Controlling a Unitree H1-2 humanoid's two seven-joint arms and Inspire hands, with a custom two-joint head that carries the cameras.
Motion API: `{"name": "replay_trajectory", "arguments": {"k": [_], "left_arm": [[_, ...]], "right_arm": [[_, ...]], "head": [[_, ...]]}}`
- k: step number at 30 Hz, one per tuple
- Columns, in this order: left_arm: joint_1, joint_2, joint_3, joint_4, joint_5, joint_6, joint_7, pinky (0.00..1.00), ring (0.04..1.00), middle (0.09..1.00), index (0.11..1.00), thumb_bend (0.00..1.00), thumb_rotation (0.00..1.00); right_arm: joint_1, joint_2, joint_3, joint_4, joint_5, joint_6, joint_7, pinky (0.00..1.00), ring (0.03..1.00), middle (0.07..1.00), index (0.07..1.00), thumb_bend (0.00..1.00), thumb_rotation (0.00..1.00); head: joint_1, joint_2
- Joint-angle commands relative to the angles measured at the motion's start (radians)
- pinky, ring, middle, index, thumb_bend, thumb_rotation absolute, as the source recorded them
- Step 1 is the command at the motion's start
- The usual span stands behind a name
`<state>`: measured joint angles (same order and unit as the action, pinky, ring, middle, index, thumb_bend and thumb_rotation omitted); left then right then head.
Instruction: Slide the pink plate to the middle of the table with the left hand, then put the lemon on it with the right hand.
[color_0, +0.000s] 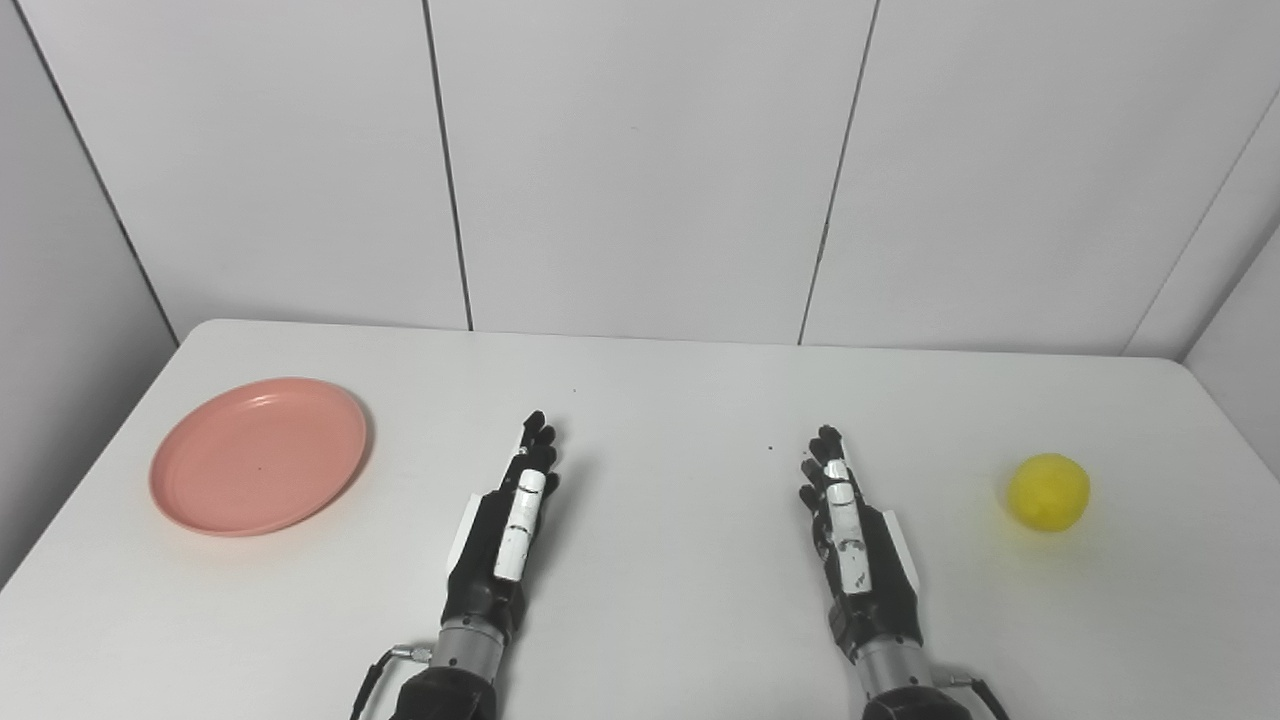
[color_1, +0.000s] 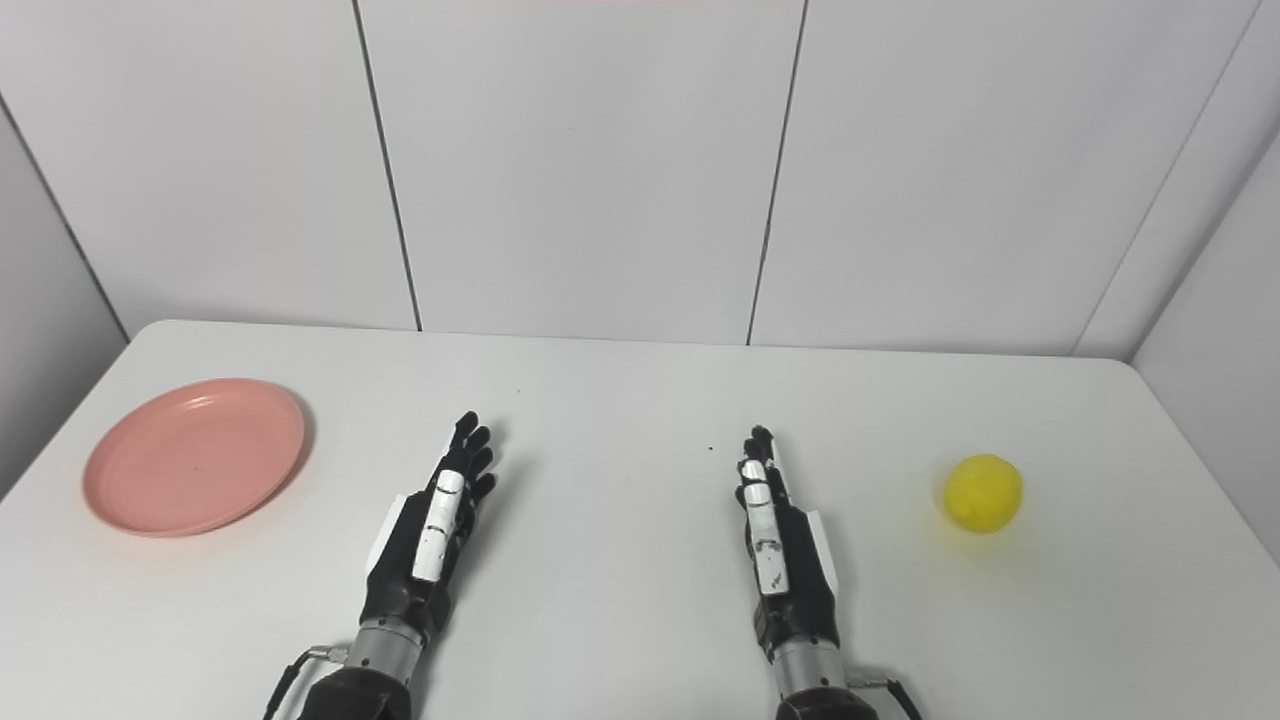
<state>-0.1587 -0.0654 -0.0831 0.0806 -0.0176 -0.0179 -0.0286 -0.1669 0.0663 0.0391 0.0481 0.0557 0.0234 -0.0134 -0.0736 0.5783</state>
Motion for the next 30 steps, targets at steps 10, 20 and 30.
{"name": "replay_trajectory", "arguments": {"k": [10,20,30], "left_arm": [[0.005,-0.008,0.011,0.024,0.014,-0.041,0.017,1.00,1.000,1.000,0.993,0.60,1.00],[0.001,-0.007,0.009,0.033,0.029,-0.042,0.021,1.00,1.000,1.000,0.996,0.62,1.00],[-0.001,-0.009,0.010,0.048,0.025,-0.056,0.021,1.00,1.000,1.000,0.987,0.63,1.00]], "right_arm": [[-0.042,-0.001,0.012,-0.012,-0.004,-0.024,0.020,1.00,1.000,1.000,1.000,0.80,1.00],[-0.044,-0.007,0.017,-0.005,-0.005,-0.033,0.019,1.00,1.000,1.000,1.000,0.80,1.00],[-0.040,-0.015,0.016,-0.006,0.004,-0.021,0.025,1.00,1.000,1.000,1.000,0.81,1.00]], "head": [[0.000,0.004],[-0.002,-0.001],[0.044,-0.018]]}}
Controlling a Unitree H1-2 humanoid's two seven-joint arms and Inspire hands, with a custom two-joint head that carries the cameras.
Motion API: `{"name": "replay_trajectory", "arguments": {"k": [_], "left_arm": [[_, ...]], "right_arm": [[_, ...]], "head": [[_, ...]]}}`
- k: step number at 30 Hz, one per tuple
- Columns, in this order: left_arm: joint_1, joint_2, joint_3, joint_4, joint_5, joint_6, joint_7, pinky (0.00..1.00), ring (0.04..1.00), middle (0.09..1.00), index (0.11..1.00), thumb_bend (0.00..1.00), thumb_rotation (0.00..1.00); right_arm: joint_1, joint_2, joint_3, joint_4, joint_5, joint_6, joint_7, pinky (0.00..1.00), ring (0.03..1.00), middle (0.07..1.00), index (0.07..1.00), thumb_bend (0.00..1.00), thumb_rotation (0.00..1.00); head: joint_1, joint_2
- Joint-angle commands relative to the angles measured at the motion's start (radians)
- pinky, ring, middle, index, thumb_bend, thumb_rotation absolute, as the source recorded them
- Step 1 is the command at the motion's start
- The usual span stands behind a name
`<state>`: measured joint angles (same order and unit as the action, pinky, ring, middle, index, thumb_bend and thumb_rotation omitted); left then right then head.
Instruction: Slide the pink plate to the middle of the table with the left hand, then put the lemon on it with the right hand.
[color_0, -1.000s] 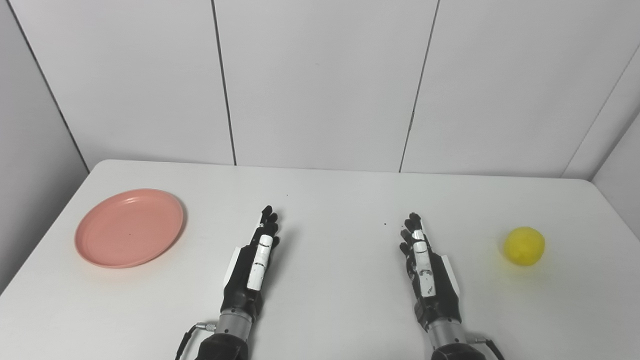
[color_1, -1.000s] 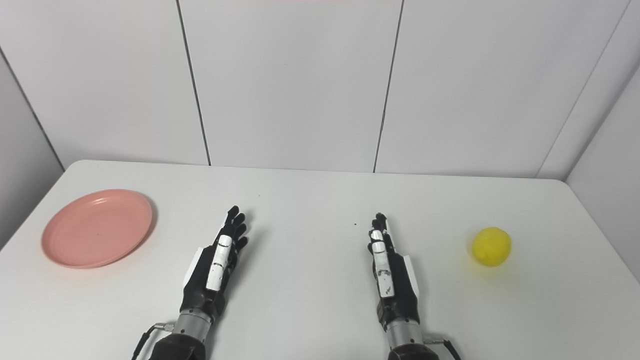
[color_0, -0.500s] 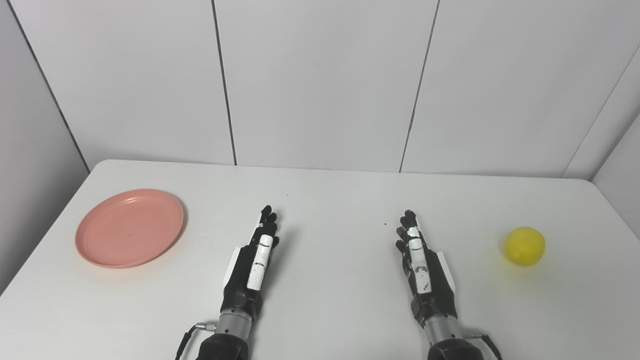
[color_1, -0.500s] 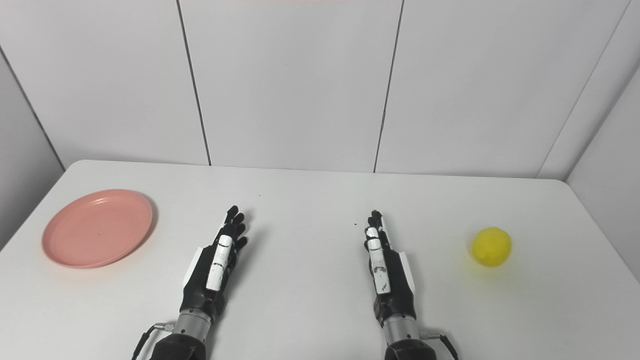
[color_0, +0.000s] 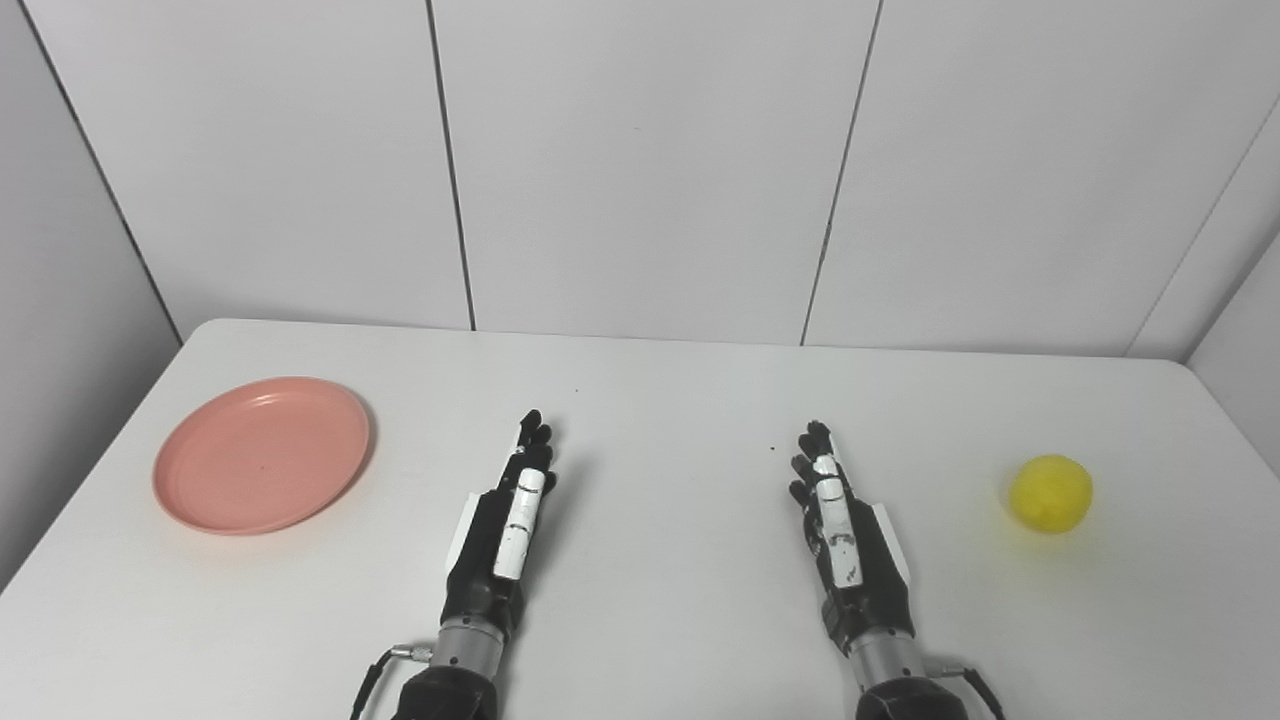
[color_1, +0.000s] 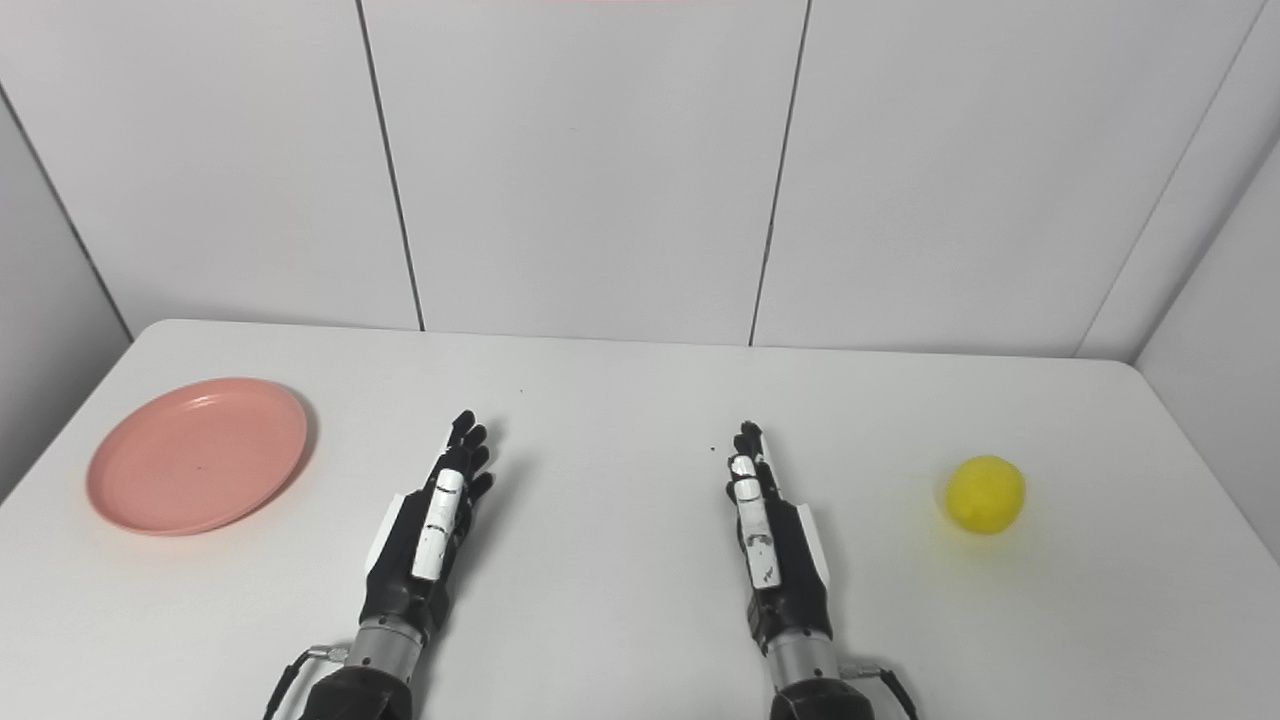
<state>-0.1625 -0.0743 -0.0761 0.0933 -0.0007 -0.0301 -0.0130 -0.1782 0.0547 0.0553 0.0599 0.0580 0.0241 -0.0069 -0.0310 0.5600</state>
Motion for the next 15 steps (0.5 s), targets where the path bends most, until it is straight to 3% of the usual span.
{"name": "replay_trajectory", "arguments": {"k": [1,2,3,4,5,6,7,8,11,15], "left_arm": [[0.002,-0.001,0.002,0.039,0.010,-0.048,0.006,1.00,1.000,1.000,0.984,0.63,1.00],[0.004,-0.009,0.004,0.038,0.008,-0.039,0.012,1.00,1.000,1.000,0.984,0.63,1.00],[0.006,-0.015,0.005,0.038,0.006,-0.032,0.017,1.00,0.990,0.993,0.973,0.62,1.00],[0.007,-0.026,0.007,0.046,0.009,-0.033,0.029,1.00,0.986,0.991,0.969,0.62,1.00],[0.007,-0.034,0.009,0.053,0.012,-0.035,0.037,0.99,0.973,0.980,0.956,0.62,1.00],[0.006,-0.042,0.004,0.067,0.033,-0.044,0.055,0.98,0.969,0.976,0.951,0.61,1.00],[0.005,-0.048,0.001,0.077,0.048,-0.049,0.068,0.98,0.967,0.973,0.947,0.61,1.00],[0.003,-0.044,-0.016,0.083,0.089,-0.044,0.082,0.97,0.966,0.972,0.945,0.61,1.00],[0.002,-0.038,-0.050,0.086,0.159,-0.039,0.098,0.99,0.975,0.989,0.974,0.56,1.00],[0.001,-0.050,-0.060,0.096,0.173,-0.046,0.103,0.99,0.972,0.991,0.978,0.55,1.00]], "right_arm": [[-0.029,-0.004,-0.001,-0.016,0.002,-0.025,0.019,1.00,1.000,1.000,1.000,0.81,1.00],[-0.025,-0.008,-0.002,-0.016,0.007,-0.032,0.023,1.00,1.000,1.000,1.000,0.81,1.00],[-0.023,-0.010,-0.004,-0.017,0.012,-0.036,0.026,1.00,1.000,1.000,1.000,0.78,1.00],[-0.018,-0.016,-0.007,-0.014,0.014,-0.050,0.030,1.00,1.000,1.000,1.000,0.77,1.00],[-0.014,-0.020,-0.010,-0.012,0.015,-0.059,0.032,1.00,1.000,1.000,1.000,0.77,1.00],[-0.009,-0.024,-0.021,-0.009,0.024,-0.071,0.033,1.00,1.000,1.000,1.000,0.77,1.00],[-0.006,-0.025,-0.029,-0.007,0.030,-0.079,0.033,1.00,1.000,1.000,1.000,0.78,1.00],[-0.002,-0.028,-0.037,-0.005,0.035,-0.089,0.033,1.00,1.000,1.000,1.000,0.78,1.00],[0.003,-0.043,-0.053,0.012,0.044,-0.125,0.046,1.00,1.000,1.000,1.000,0.73,1.00],[-0.001,-0.069,-0.060,0.046,0.069,-0.156,0.081,1.00,1.000,1.000,1.000,0.73,1.00]], "head": [[0.002,0.000],[0.058,-0.015],[0.058,-0.015],[0.130,-0.035],[0.130,-0.035],[0.199,-0.058],[0.199,-0.058],[0.246,-0.077],[0.308,-0.107],[0.342,-0.130]]}}
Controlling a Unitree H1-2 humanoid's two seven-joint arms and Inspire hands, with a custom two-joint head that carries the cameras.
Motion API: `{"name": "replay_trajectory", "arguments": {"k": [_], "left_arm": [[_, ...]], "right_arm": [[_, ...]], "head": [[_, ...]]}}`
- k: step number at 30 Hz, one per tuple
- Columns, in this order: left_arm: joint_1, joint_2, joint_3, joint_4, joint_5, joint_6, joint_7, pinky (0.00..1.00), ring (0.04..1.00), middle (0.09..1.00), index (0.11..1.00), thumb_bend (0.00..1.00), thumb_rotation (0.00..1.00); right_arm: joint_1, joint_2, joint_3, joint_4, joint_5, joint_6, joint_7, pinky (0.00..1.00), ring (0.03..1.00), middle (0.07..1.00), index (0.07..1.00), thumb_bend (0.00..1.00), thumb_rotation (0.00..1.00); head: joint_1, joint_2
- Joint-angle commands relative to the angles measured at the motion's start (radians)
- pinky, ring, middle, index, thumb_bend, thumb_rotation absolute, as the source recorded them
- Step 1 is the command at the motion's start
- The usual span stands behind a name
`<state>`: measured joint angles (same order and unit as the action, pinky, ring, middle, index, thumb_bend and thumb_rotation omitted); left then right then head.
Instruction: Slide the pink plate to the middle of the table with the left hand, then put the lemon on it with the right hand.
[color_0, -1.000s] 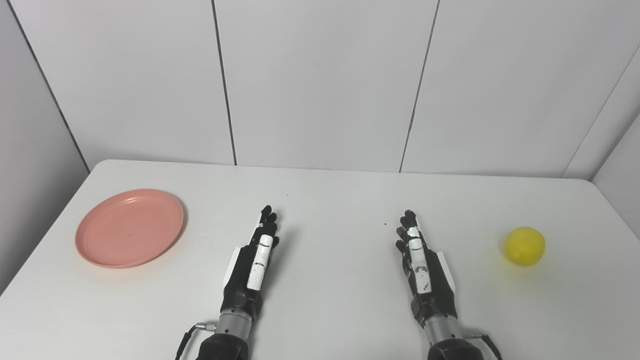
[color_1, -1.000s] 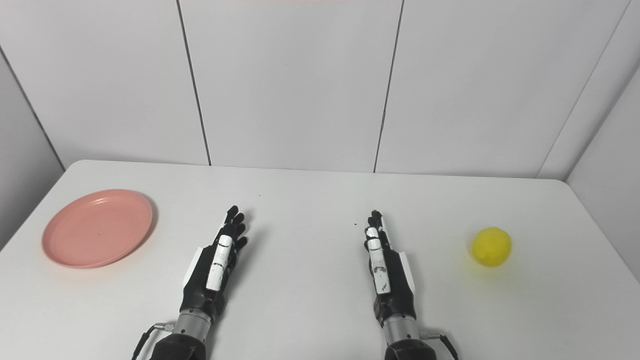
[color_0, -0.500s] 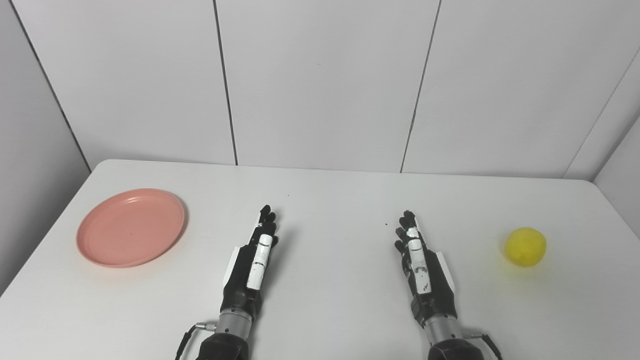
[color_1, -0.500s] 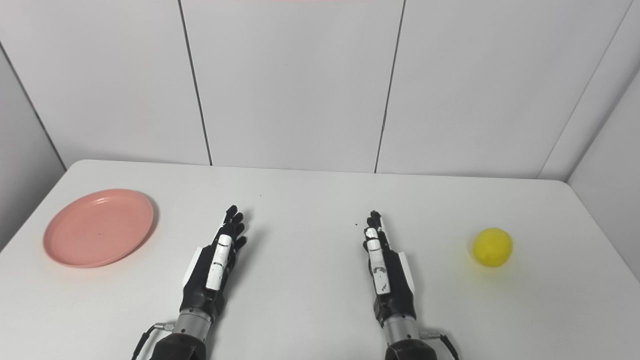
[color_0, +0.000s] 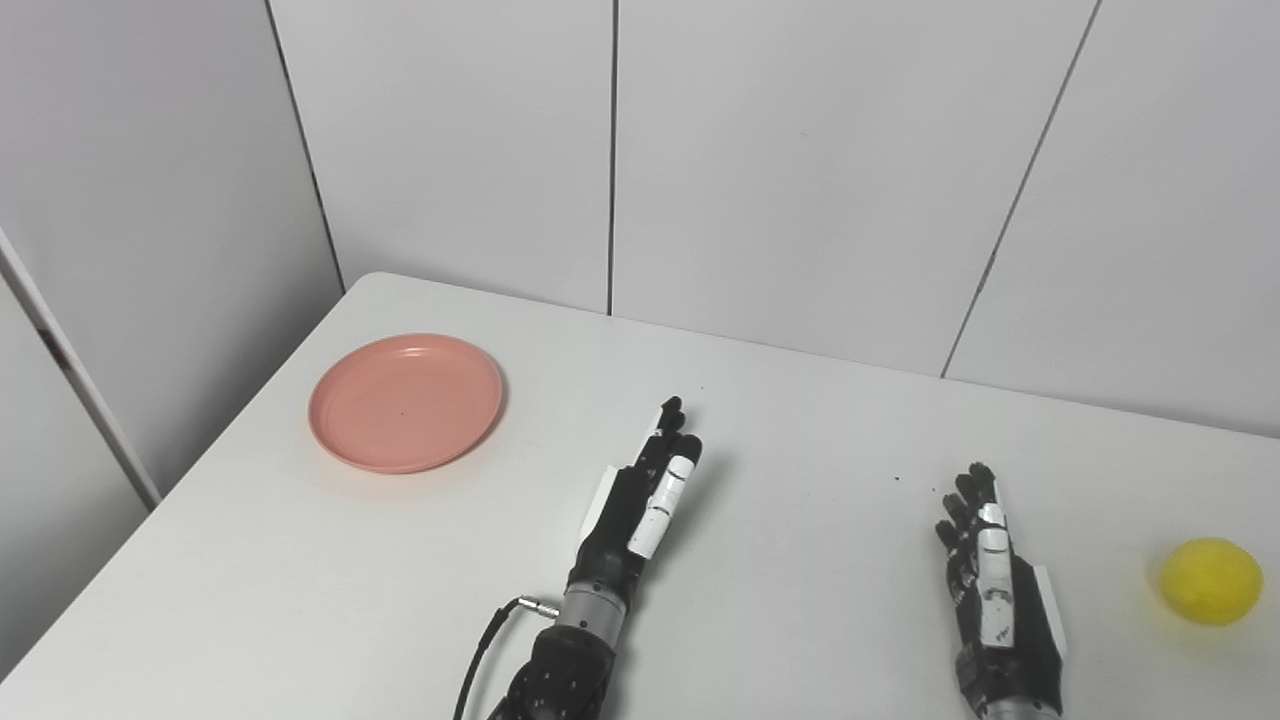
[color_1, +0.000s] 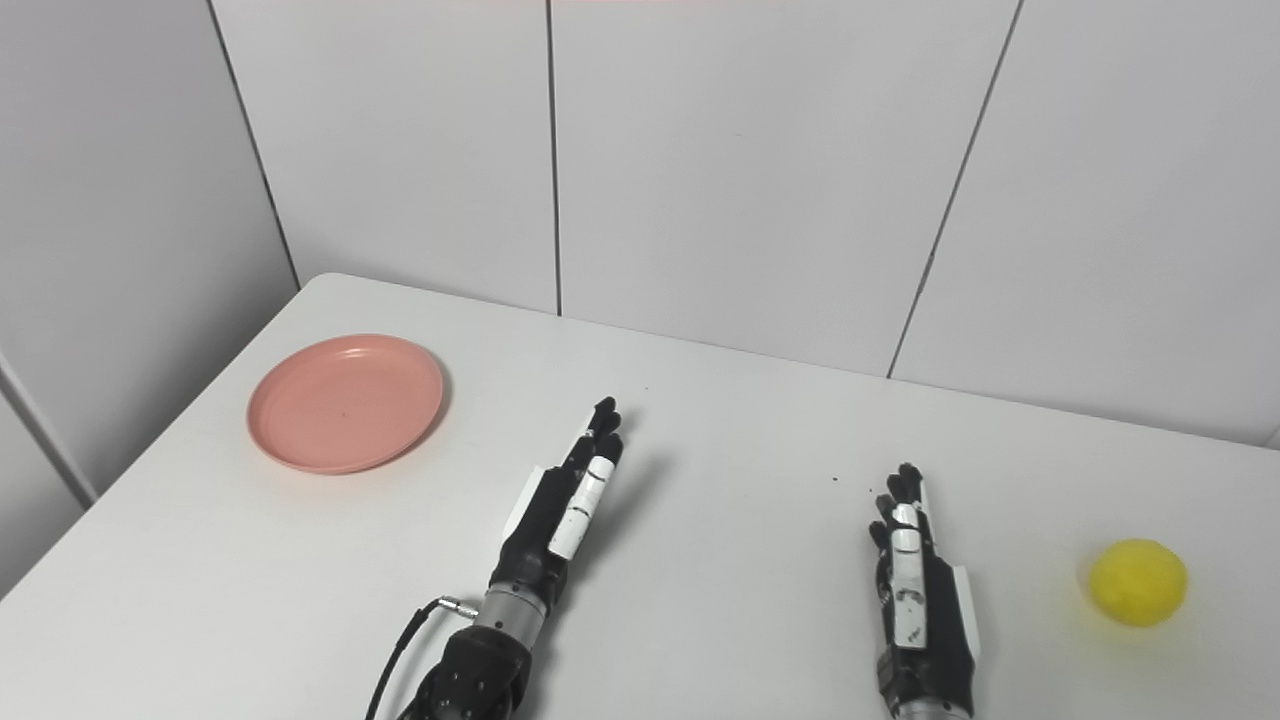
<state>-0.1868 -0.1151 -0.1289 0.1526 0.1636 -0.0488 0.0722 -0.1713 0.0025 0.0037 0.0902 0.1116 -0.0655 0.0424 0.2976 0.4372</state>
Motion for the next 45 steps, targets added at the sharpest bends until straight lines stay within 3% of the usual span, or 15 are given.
{"name": "replay_trajectory", "arguments": {"k": [1,5,11,17,19,24,30,36,45], "left_arm": [[0.025,-0.011,-0.008,0.041,0.010,-0.034,0.018,0.99,0.978,0.992,0.981,0.55,1.00],[0.024,-0.024,0.001,0.051,-0.007,-0.039,0.011,1.00,0.988,0.994,0.987,0.57,1.00],[0.023,-0.040,0.011,0.076,-0.007,-0.123,0.040,0.97,0.959,0.968,0.962,0.57,1.00],[0.013,-0.068,0.049,0.062,-0.025,-0.174,0.076,0.95,0.915,0.917,0.904,0.62,1.00],[0.004,-0.072,0.059,0.059,-0.019,-0.199,0.092,0.89,0.866,0.870,0.861,0.63,1.00],[-0.017,-0.045,0.076,0.005,-0.076,-0.215,0.056,0.84,0.833,0.836,0.827,0.61,1.00],[-0.065,-0.014,0.134,-0.057,-0.072,-0.191,0.100,0.70,0.735,0.752,0.733,0.59,1.00],[-0.110,0.041,0.188,-0.136,-0.131,-0.095,0.072,0.66,0.695,0.707,0.683,0.66,1.00],[-0.146,0.132,0.260,-0.190,-0.212,-0.041,0.066,0.61,0.654,0.664,0.644,0.67,1.00]], "right_arm": [[-0.008,-0.021,-0.008,0.023,0.020,-0.072,0.038,1.00,1.000,1.000,1.000,0.73,1.00],[-0.006,-0.029,-0.007,0.030,0.018,-0.080,0.045,1.00,1.000,1.000,1.000,0.74,1.00],[0.002,-0.029,-0.005,0.016,0.021,-0.071,0.048,1.00,1.000,1.000,1.000,0.71,1.00],[0.001,-0.027,-0.006,0.007,0.023,-0.064,0.047,1.00,1.000,1.000,1.000,0.71,1.00],[0.003,-0.028,-0.006,0.000,0.023,-0.060,0.046,1.00,1.000,1.000,1.000,0.71,1.00],[0.005,-0.030,-0.005,0.000,0.023,-0.071,0.049,1.00,1.000,1.000,1.000,0.72,1.00],[0.013,-0.027,0.000,-0.019,0.020,-0.058,0.049,1.00,1.000,1.000,1.000,0.72,1.00],[0.014,-0.020,0.008,-0.019,0.008,-0.066,0.049,1.00,1.000,1.000,1.000,0.70,1.00],[0.018,-0.006,0.012,-0.024,0.004,-0.066,0.047,1.00,1.000,1.000,1.000,0.69,1.00]], "head": [[0.014,-0.008],[0.032,-0.018],[0.042,-0.036],[0.047,-0.042],[0.044,-0.042],[0.048,-0.044],[0.052,-0.046],[0.054,-0.052],[0.060,-0.062]]}}
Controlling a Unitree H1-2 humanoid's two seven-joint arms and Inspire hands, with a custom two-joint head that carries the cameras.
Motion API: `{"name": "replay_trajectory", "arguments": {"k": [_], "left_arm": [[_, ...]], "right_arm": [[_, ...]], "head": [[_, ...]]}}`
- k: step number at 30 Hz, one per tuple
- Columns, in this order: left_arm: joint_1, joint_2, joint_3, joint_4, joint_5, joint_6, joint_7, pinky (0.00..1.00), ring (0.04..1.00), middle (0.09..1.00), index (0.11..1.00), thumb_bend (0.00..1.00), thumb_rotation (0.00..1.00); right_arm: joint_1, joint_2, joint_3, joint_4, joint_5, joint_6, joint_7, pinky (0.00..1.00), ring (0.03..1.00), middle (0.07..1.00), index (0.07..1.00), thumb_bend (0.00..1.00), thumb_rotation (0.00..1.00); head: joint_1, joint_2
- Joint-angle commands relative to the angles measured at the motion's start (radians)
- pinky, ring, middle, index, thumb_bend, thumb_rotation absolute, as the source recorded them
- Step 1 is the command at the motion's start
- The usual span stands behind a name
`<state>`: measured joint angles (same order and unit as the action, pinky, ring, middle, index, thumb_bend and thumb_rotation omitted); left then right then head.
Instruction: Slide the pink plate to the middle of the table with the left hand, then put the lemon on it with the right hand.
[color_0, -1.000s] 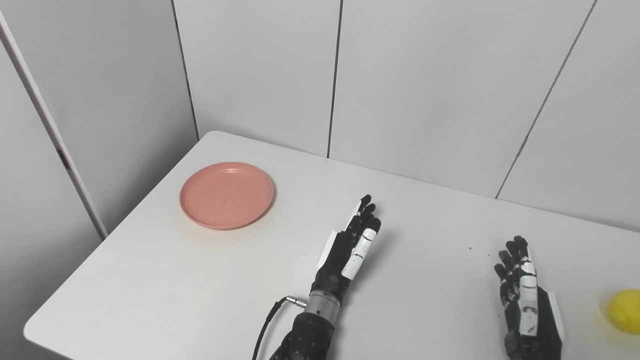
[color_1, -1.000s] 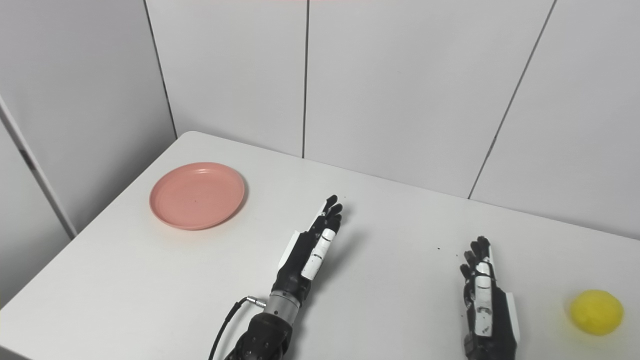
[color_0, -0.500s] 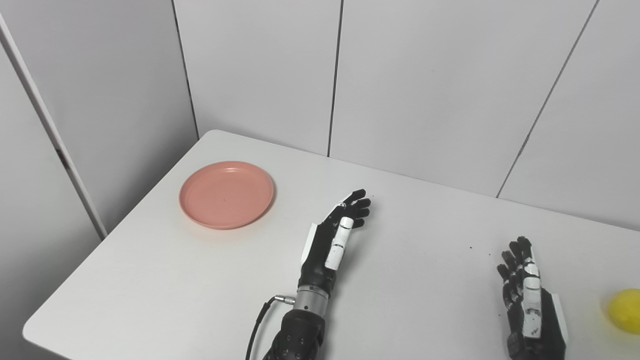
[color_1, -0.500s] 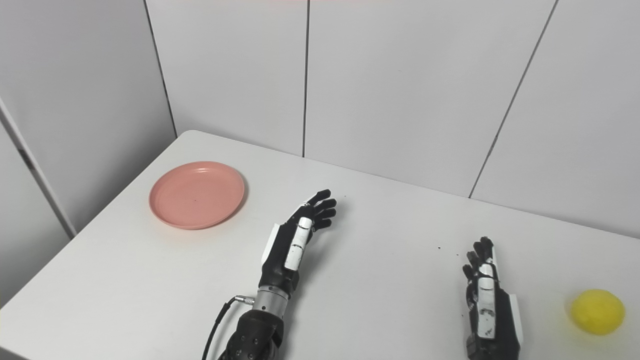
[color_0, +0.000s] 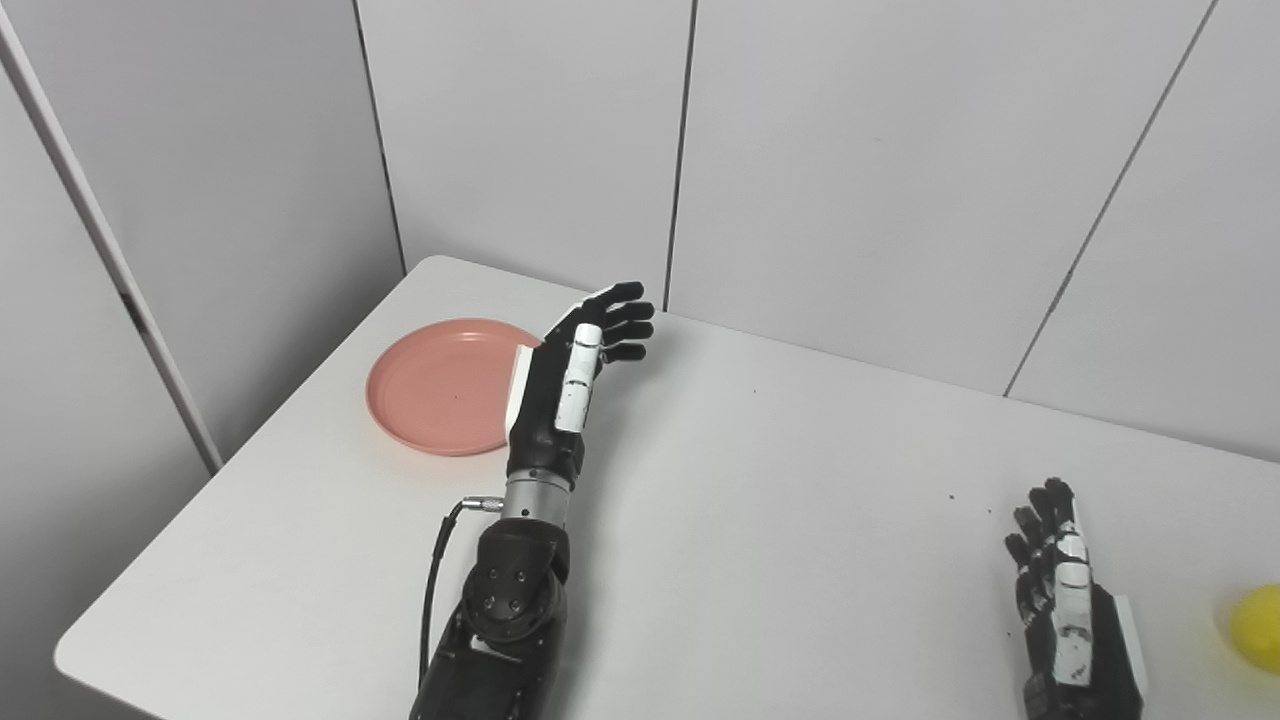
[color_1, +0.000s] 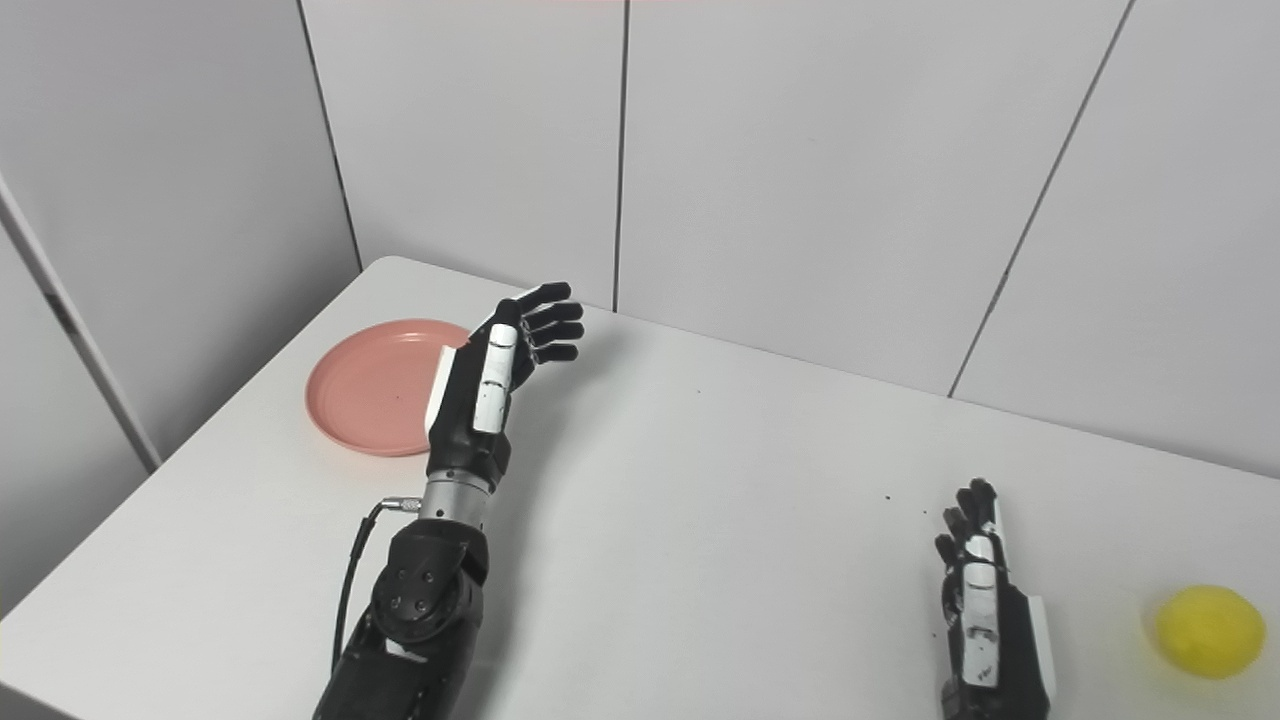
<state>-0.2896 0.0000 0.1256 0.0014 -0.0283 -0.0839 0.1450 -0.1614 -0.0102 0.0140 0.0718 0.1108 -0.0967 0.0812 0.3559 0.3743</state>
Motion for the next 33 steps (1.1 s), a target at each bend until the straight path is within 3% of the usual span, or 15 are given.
{"name": "replay_trajectory", "arguments": {"k": [1,5,18,24,33], "left_arm": [[-0.051,0.030,0.019,-0.038,-0.027,-0.001,-0.008,0.60,0.651,0.661,0.640,0.67,1.00],[-0.074,0.076,0.052,-0.022,-0.038,0.005,-0.010,0.59,0.637,0.652,0.635,0.66,1.00],[-0.166,0.251,0.158,0.159,-0.039,-0.032,0.004,0.60,0.628,0.650,0.626,0.70,1.00],[-0.186,0.282,0.203,0.177,-0.053,-0.006,0.027,0.62,0.647,0.663,0.644,0.70,1.00],[-0.211,0.345,0.260,0.278,-0.079,-0.019,0.036,0.65,0.675,0.680,0.665,0.73,1.00]], "right_arm": [[0.008,0.009,0.001,-0.005,0.007,-0.034,0.007,1.00,1.000,1.000,1.000,0.69,1.00],[0.007,0.011,-0.001,-0.003,0.008,-0.035,0.005,1.00,1.000,1.000,1.000,0.68,1.00],[0.005,0.003,0.000,-0.009,0.009,-0.016,0.011,1.00,1.000,1.000,1.000,0.67,1.00],[0.008,-0.001,0.004,-0.020,0.000,-0.006,0.010,1.00,1.000,1.000,1.000,0.66,1.00],[0.004,0.003,0.004,-0.012,0.007,-0.019,0.018,1.00,1.000,1.000,1.000,0.67,1.00]], "head": [[0.005,-0.001],[0.008,-0.005],[0.032,-0.025],[0.034,-0.025],[0.037,-0.037]]}}
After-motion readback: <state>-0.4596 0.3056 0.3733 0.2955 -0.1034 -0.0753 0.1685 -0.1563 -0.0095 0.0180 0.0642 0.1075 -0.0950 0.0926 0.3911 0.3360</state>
